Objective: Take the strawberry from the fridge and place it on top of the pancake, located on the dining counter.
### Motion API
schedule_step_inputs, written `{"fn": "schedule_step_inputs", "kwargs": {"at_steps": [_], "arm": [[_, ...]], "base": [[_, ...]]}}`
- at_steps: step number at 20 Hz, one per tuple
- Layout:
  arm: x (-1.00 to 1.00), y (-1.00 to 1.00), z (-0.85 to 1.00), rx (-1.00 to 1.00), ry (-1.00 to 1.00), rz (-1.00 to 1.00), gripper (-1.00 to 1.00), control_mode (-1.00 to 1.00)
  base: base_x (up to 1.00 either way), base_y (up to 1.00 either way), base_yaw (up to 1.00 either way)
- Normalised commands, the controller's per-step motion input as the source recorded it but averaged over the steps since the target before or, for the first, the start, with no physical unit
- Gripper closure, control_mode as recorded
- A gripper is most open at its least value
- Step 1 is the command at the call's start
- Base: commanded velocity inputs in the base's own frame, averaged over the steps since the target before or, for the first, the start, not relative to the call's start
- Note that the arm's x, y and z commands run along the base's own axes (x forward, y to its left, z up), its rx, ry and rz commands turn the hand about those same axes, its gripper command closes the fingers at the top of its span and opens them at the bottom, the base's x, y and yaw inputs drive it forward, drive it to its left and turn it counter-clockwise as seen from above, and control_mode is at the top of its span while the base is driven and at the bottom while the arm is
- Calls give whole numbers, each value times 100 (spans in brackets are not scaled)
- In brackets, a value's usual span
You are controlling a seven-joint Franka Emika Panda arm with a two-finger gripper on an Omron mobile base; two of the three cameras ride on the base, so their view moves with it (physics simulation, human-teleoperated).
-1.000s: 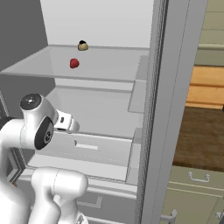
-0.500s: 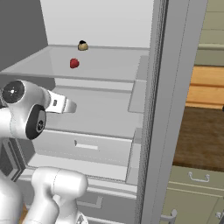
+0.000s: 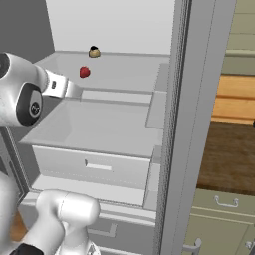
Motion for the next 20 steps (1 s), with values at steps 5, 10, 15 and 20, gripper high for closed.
{"fn": "schedule_step_inputs", "kwargs": {"at_steps": [5, 10, 15, 20], "arm": [[82, 0, 57, -3, 4, 0, -100, -100], [89, -4, 0, 0, 1, 1, -100, -100], [64, -3, -15, 0, 14, 0, -100, -100], [77, -2, -25, 0, 10, 0, -100, -100]], "base": [[0, 0, 0], [0, 0, 0], [0, 0, 0], [0, 0, 0]]}}
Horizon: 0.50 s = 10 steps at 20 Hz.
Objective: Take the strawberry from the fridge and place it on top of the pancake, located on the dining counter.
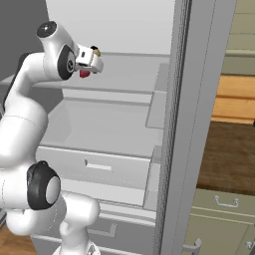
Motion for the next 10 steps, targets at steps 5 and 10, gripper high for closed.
{"fn": "schedule_step_inputs", "kwargs": {"at_steps": [5, 10], "arm": [[25, 0, -20, 0, 1, 0, -100, -100], [-14, 0, -46, -2, 0, 0, -100, -100]], "base": [[0, 0, 0], [0, 0, 0]]}}
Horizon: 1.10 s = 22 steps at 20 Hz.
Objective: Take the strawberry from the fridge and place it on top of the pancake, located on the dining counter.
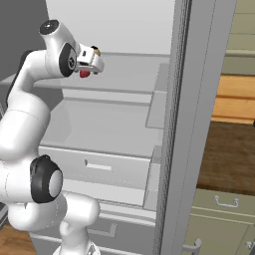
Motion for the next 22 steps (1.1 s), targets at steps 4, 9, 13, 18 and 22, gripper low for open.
{"fn": "schedule_step_inputs", "kwargs": {"at_steps": [4, 9, 13, 18, 22], "arm": [[-7, 0, -47, -3, 0, 0, -100, -100], [19, 0, -17, 0, -3, 0, -100, -100], [0, 0, -36, 5, 4, 0, 100, -100], [-3, 0, -43, 6, 4, 0, 100, -100], [-55, -2, -25, 1, -18, 2, 100, -100]], "base": [[0, 0, 0], [0, 0, 0], [0, 0, 0], [0, 0, 0], [0, 0, 0]]}}
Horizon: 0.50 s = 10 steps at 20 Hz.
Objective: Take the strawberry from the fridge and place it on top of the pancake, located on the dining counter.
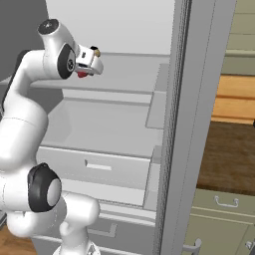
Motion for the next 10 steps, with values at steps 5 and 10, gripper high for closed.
{"fn": "schedule_step_inputs", "kwargs": {"at_steps": [5, 10], "arm": [[-96, 0, -8, 0, -22, 15, 100, -100], [-100, 9, -4, 0, 1, 18, 100, -100]], "base": [[0, 0, 0], [0, 0, 0]]}}
